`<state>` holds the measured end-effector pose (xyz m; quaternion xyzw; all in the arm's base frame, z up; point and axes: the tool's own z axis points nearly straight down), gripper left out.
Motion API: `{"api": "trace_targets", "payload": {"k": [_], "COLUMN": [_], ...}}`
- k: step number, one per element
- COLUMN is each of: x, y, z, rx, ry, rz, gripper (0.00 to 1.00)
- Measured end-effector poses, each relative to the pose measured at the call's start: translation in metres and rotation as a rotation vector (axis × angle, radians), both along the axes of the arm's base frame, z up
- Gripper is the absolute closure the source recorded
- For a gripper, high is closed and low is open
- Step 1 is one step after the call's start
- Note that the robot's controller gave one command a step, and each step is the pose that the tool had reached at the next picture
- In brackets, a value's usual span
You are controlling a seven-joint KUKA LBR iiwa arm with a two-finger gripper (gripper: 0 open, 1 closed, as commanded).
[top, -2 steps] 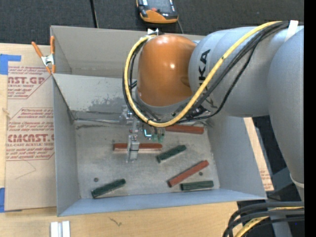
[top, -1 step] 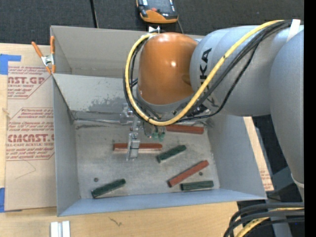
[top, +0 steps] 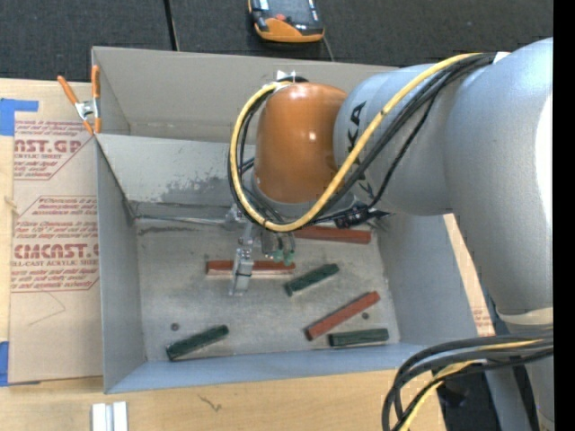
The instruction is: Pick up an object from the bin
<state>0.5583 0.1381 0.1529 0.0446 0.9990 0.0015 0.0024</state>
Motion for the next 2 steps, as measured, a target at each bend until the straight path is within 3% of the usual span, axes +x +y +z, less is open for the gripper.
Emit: {"api": "trace_targets", "payload": {"k": [1, 2], "x": [0.0235, 0.0245], "y": [-0.0303, -0.0371], "z": [-0.0798, -0.0833], "rx": [0.000, -0.001], "ry": [0.001, 0.004], "rz": [-0.057, -0.072], "gripper": [0.00, 0.00]}}
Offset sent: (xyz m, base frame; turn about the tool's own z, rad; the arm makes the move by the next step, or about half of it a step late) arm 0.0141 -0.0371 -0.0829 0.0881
